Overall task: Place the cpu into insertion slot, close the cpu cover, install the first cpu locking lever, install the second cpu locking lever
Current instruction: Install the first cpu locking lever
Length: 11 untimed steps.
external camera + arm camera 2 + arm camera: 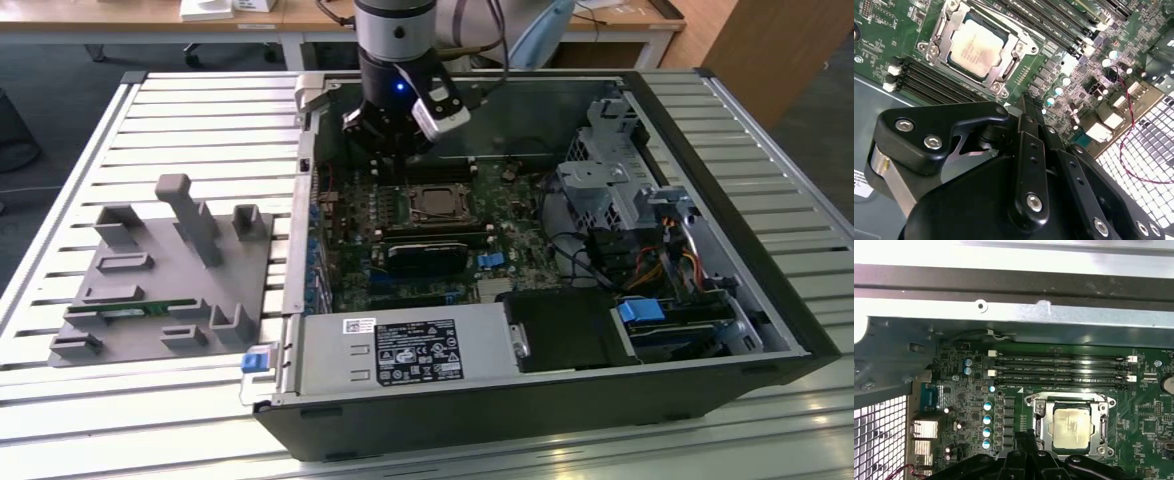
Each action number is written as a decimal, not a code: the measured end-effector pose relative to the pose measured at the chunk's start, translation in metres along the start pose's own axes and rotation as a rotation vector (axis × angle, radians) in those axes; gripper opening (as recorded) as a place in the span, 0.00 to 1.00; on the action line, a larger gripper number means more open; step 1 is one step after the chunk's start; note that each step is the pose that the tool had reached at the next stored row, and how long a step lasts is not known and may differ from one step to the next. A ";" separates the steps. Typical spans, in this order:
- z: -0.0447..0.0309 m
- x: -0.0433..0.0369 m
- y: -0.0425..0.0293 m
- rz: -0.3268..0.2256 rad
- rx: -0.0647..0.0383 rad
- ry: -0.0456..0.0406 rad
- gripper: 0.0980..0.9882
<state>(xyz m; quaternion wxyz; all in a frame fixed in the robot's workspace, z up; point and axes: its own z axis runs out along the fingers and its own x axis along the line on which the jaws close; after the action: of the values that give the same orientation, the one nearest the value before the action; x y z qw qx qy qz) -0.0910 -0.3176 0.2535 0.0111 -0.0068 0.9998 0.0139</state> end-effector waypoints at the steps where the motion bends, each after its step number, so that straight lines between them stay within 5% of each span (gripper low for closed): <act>1: 0.0000 0.0004 0.0002 0.000 0.000 0.0000 0.01; 11: 0.0013 0.0038 0.0052 0.000 -0.002 -0.0002 0.01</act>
<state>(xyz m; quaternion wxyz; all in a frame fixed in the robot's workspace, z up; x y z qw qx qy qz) -0.0948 -0.3125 0.2522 0.0112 -0.0068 0.9998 0.0147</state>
